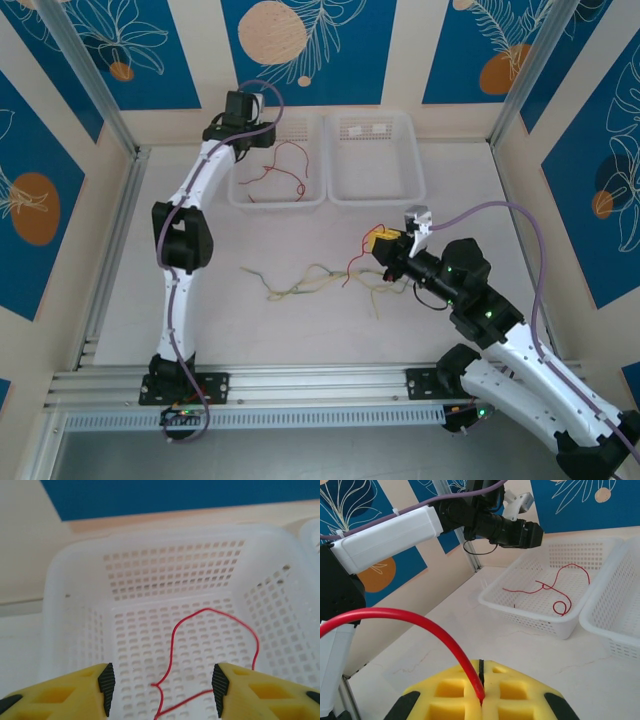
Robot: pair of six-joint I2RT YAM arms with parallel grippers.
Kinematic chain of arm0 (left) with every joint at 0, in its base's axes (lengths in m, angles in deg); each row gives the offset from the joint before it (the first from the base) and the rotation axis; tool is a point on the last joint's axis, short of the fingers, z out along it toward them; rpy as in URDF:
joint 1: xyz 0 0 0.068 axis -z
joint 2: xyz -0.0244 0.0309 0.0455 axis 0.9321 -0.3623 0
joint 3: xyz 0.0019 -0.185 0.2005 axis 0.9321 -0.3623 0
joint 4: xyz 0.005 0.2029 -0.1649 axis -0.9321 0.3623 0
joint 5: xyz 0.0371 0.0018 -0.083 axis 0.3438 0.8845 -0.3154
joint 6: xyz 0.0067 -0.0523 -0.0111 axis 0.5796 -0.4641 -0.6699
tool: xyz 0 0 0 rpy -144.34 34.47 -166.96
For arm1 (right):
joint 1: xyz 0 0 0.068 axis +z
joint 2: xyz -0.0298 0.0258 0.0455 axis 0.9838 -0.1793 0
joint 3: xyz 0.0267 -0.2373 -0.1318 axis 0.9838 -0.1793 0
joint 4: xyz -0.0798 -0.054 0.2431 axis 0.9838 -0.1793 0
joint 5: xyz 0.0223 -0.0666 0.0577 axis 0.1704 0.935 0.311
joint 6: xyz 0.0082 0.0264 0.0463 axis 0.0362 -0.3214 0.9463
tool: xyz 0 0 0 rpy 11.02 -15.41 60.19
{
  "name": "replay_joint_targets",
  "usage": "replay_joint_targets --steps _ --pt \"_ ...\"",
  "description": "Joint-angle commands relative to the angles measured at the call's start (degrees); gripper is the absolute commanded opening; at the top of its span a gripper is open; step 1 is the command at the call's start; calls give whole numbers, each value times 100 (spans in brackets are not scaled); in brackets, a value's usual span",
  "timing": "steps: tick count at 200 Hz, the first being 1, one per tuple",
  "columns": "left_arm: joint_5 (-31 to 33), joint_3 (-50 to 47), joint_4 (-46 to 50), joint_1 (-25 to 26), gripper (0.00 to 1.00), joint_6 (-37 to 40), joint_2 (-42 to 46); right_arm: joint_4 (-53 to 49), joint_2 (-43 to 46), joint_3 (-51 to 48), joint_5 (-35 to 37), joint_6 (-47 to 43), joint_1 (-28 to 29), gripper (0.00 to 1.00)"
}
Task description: Untangle the cables
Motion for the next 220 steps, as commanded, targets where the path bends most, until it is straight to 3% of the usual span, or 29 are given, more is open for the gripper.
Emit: replay_joint_targets --steps 1,30,55,74,99,115,171,220 --pt "311 -17 470 141 57 50 931 -89 -134 135 114 55 1 0" --pt "223 -973 435 497 57 136 2159 -87 -461 281 110 67 -2 0" --pt "378 -2891 -273 1028 55 -97 3692 -29 -923 560 65 91 -41 0" --pt "363 -4644 -1154 1464 55 -413 4894 -154 -1671 1084 -203 304 -265 0" --pt "911 -6448 -1753 1967 53 -682 6178 -593 -2990 2205 -1206 694 -894 0" --pt "1233 -7317 -1951 2211 51 -812 6797 -1024 -3854 3075 -1369 883 -1059 0" --pt "2062 -8619 -1474 2877 44 -1216 7922 -1423 -6333 5796 -1761 883 -709 0" --pt "1391 -9551 -2357 3041 50 -359 9461 -1540 -8457 8133 -1653 498 -494 0"
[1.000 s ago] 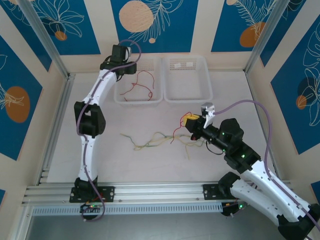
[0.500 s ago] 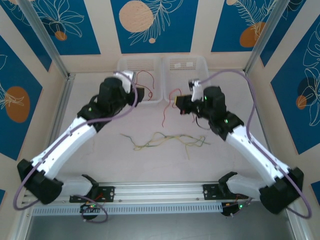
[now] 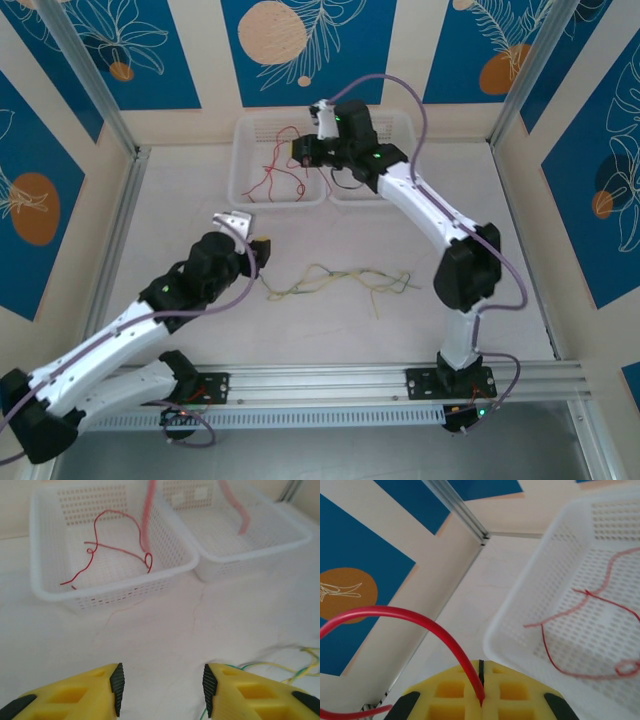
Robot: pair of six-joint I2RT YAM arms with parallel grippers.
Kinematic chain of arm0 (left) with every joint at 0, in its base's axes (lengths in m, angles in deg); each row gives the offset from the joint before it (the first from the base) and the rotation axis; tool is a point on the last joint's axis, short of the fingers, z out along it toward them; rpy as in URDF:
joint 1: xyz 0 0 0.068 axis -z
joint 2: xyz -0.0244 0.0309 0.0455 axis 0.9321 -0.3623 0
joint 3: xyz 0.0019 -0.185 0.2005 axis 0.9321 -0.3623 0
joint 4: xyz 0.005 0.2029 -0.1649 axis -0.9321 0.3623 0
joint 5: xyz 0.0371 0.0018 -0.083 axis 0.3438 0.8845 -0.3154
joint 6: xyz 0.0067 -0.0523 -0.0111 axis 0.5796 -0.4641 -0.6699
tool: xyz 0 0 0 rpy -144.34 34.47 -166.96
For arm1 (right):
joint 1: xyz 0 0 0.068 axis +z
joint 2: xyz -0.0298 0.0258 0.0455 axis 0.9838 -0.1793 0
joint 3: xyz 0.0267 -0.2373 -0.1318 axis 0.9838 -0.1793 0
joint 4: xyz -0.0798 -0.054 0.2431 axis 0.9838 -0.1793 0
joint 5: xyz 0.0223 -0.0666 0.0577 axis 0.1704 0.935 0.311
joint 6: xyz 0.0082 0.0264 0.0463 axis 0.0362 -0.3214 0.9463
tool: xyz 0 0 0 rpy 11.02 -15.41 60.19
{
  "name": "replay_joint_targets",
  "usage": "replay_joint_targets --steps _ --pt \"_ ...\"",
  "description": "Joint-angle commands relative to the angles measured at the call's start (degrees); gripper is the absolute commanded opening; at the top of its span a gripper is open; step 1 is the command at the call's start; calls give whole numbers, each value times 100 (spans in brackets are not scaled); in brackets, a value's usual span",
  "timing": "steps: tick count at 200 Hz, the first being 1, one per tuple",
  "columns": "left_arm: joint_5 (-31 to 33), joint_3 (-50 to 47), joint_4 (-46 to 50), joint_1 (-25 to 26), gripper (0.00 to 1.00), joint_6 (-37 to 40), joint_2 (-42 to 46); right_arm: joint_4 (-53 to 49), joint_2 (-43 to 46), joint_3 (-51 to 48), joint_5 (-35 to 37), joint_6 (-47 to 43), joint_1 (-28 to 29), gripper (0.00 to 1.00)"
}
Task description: Untangle the cables
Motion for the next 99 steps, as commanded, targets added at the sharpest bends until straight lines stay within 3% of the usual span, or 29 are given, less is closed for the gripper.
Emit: replay_joint_targets --steps 1,48,99 --pt "-274 -313 -608 68 50 500 636 -288 -952 1160 -35 -254 65 0" --pt "-591 -167 -229 71 53 523 598 -1671 -3604 4695 341 -449 103 0" --pt "-317 -282 -61 76 56 561 850 -1414 -3881 4464 437 -387 114 0"
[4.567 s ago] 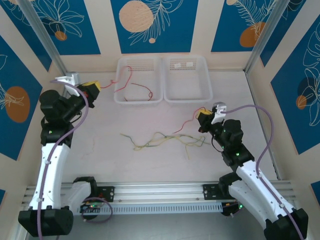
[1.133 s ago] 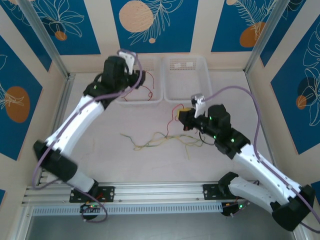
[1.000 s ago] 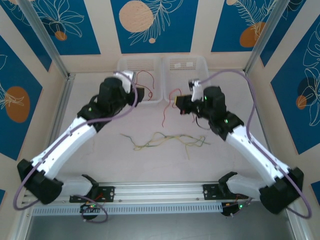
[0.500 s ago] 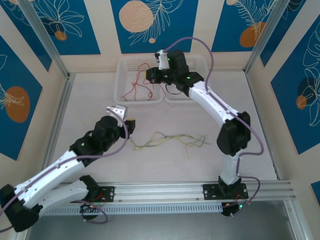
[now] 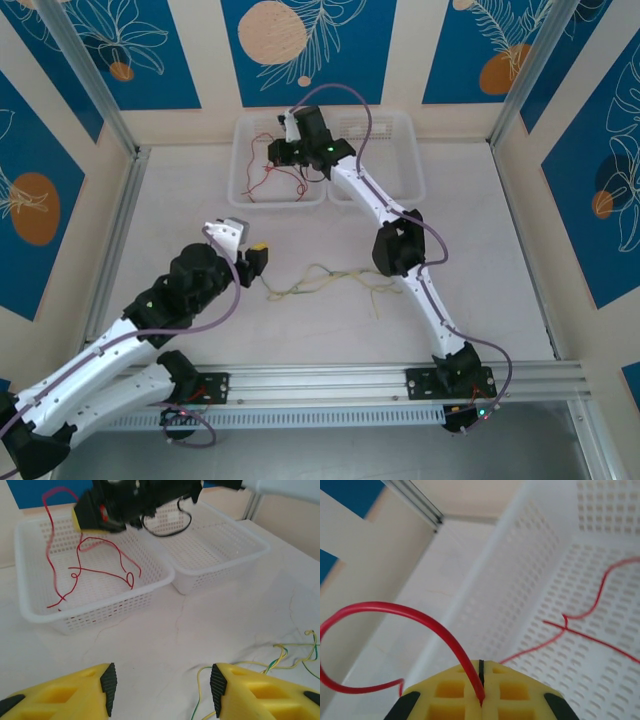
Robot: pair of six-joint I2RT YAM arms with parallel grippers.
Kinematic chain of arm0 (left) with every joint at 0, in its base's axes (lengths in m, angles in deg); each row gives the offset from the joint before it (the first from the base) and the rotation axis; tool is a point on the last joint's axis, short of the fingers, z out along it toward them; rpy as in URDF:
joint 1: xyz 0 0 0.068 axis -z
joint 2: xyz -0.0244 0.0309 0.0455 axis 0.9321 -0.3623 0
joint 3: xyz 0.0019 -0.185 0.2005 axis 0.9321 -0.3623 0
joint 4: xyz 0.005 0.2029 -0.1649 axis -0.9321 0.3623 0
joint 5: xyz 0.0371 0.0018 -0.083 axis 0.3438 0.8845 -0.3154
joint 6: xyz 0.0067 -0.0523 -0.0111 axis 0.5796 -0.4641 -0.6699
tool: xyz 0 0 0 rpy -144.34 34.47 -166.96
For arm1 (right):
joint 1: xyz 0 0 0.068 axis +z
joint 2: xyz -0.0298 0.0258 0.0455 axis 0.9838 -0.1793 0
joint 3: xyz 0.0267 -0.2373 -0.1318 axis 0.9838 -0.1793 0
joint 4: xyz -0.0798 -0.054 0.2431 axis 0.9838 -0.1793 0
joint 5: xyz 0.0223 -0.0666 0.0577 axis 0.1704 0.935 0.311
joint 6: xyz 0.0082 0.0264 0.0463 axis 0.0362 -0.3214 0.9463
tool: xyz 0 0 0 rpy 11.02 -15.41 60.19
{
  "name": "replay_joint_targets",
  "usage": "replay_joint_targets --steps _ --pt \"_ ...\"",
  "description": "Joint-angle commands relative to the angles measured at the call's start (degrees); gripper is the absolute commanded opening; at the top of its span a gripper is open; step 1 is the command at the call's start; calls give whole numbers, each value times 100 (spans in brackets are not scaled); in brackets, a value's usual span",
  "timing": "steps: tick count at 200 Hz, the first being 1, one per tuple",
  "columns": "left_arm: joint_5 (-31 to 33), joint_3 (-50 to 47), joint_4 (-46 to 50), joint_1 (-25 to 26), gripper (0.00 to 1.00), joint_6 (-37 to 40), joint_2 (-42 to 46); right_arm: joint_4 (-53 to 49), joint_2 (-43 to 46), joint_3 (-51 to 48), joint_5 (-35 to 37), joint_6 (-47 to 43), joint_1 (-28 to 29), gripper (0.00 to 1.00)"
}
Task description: Untangle the cables
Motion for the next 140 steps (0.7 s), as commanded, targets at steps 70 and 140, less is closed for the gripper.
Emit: replay_joint_targets --steps 70,140 --pt "340 -85 213 60 56 93 156 -75 -133 -25 361 -223 63 3" --pt "465 19 401 61 67 70 144 -235 103 152 420 -450 103 52"
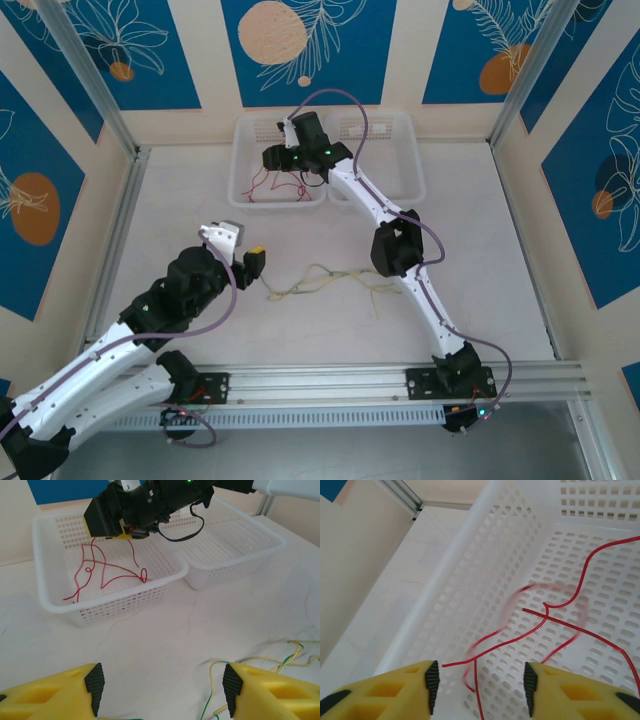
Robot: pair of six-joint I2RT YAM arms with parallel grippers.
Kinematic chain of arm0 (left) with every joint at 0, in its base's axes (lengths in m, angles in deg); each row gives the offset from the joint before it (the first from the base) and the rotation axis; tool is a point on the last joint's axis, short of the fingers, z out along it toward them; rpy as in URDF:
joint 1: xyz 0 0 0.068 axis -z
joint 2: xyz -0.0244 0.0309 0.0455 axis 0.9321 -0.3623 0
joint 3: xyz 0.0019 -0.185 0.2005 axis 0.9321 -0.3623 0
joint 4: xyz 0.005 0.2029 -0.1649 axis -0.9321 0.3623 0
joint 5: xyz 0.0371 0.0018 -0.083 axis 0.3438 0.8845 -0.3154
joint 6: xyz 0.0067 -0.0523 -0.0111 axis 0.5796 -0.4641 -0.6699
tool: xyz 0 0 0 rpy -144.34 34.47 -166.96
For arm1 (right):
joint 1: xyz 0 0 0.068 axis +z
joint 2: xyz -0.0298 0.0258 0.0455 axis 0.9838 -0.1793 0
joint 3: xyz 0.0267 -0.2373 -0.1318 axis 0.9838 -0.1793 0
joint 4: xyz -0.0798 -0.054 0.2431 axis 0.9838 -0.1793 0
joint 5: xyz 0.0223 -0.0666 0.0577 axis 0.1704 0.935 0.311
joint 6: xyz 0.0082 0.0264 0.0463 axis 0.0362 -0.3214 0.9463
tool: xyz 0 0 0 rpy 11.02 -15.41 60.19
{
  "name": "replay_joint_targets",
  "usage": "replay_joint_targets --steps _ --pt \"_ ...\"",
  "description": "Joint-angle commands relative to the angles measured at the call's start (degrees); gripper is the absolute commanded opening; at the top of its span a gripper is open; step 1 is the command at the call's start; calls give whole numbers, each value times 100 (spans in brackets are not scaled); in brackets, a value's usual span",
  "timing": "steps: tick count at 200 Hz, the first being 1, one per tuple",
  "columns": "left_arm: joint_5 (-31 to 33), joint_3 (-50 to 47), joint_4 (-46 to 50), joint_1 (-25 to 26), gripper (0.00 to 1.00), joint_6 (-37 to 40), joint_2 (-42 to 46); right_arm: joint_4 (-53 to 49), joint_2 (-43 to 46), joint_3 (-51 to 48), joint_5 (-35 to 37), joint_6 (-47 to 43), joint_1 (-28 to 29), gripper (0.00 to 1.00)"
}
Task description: Untangle the cables
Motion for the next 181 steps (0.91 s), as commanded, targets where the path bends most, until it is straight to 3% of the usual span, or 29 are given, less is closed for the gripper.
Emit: replay_joint_targets --steps 1,22,34,50,62,70,83,97,115,130,143,163,181 --pt "180 74 131 53 67 67 6 -152 188 190 115 -158 50 53" --pt "212 75 134 55 68 62 -28 -392 549 172 238 -232 47 52" --pt "228 61 126 58 83 22 -77 -553 840 101 303 -283 68 51" --pt "75 49 91 50 85 9 -208 -771 1388 -132 330 -415 159 50" --pt "-15 64 46 48 97 -47 -320 -789 1957 -592 408 -599 290 50" --pt "-88 87 -10 49 99 -82 -409 -708 2430 -1061 523 -735 414 50" --pt "-313 213 -22 46 97 -12 -602 -268 3392 -2159 759 -901 606 50" --pt "-439 430 89 48 95 38 -897 764 4654 -4053 980 -771 695 50" --pt "-725 668 161 55 88 207 -1260 2120 6227 -6383 924 -3 436 51" --pt "-975 678 9 53 85 354 -1441 2662 7192 -7819 781 572 129 51" --pt "-1217 626 -132 50 80 459 -1554 2665 7893 -8650 547 648 -54 51" --pt "-1510 592 -117 47 70 448 -1820 1822 8523 -9316 528 493 -110 51" --pt "-1983 561 86 33 68 484 -2137 1192 8939 -9807 347 93 -106 52"
